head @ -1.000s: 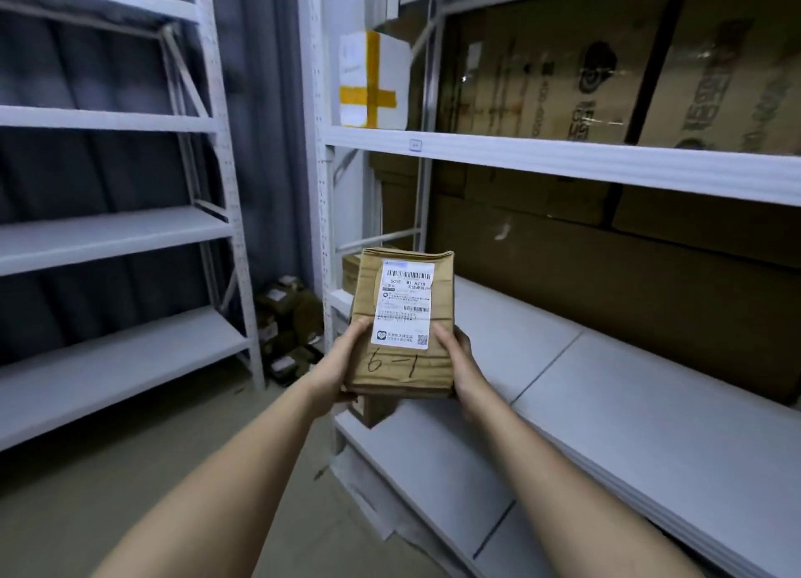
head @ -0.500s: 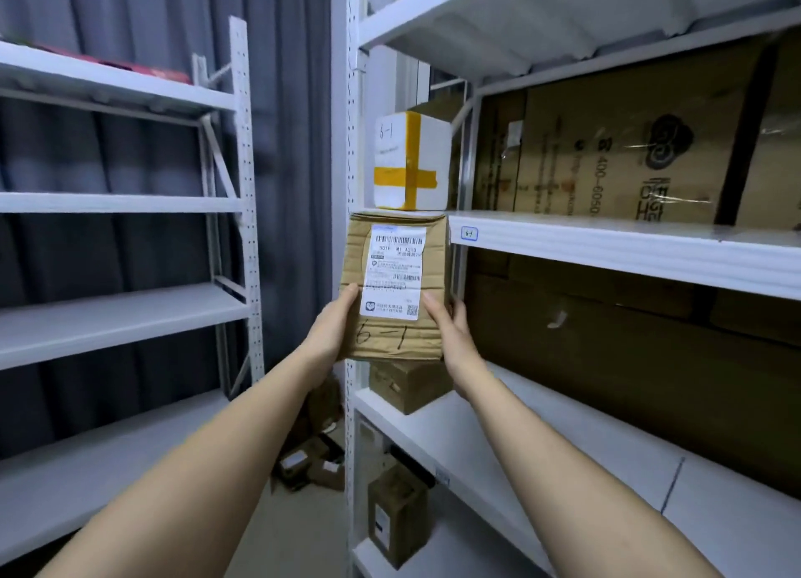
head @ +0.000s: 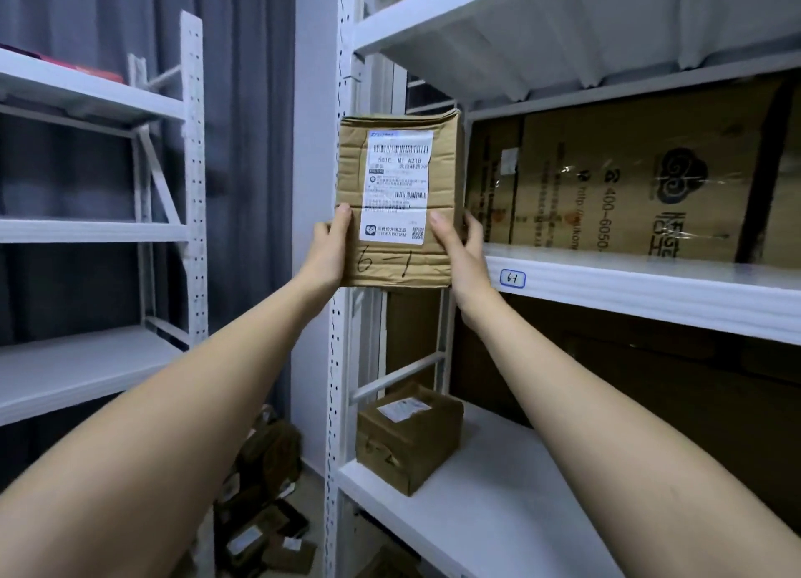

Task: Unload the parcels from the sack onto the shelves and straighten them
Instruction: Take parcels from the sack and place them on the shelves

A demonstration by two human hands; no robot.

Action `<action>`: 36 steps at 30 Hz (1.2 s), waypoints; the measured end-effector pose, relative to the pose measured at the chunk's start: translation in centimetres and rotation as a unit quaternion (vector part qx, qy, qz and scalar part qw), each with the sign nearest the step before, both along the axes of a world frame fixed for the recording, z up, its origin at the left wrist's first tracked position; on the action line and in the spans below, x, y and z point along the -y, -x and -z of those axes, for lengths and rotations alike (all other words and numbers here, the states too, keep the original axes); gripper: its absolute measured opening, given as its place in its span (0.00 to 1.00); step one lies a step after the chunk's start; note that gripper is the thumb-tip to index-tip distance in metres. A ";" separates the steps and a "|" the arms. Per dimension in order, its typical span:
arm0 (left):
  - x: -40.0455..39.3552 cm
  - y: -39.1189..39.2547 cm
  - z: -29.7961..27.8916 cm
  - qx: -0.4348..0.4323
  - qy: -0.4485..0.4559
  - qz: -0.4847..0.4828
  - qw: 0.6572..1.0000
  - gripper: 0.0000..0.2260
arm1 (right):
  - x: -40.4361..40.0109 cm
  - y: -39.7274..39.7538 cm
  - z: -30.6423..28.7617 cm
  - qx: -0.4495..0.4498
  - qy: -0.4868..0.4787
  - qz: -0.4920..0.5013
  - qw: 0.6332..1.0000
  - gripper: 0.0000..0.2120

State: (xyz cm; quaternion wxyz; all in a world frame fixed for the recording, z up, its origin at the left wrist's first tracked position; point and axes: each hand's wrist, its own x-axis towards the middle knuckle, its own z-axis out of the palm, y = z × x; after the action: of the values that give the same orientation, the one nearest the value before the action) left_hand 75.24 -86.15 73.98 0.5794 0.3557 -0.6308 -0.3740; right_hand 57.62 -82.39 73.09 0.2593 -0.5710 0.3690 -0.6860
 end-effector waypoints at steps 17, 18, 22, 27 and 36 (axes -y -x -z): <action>14.0 1.6 -4.8 0.142 0.176 0.094 0.970 0.19 | 8.5 0.7 -5.6 0.008 0.057 0.288 0.956 0.36; 14.7 2.1 -4.6 0.135 0.173 0.092 0.971 0.19 | 8.9 1.0 -5.6 0.004 0.051 0.292 0.955 0.36; 16.9 3.4 -3.3 0.129 0.205 0.058 0.968 0.21 | 10.6 2.4 -4.8 -0.028 0.030 0.306 0.951 0.34; 18.9 4.6 -1.9 0.154 0.232 0.018 0.960 0.23 | 11.7 3.7 -4.6 -0.095 -0.009 0.325 0.941 0.37; 21.8 4.8 -0.5 0.146 0.287 -0.022 0.947 0.21 | 12.3 3.5 -4.8 -0.184 -0.087 0.338 0.919 0.39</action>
State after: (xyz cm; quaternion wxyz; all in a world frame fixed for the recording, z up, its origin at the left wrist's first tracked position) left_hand 70.44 -107.94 74.49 0.5665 0.2393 -0.7810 -0.1084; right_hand 54.14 -94.69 77.92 -0.0116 -0.5035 0.6397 -0.5806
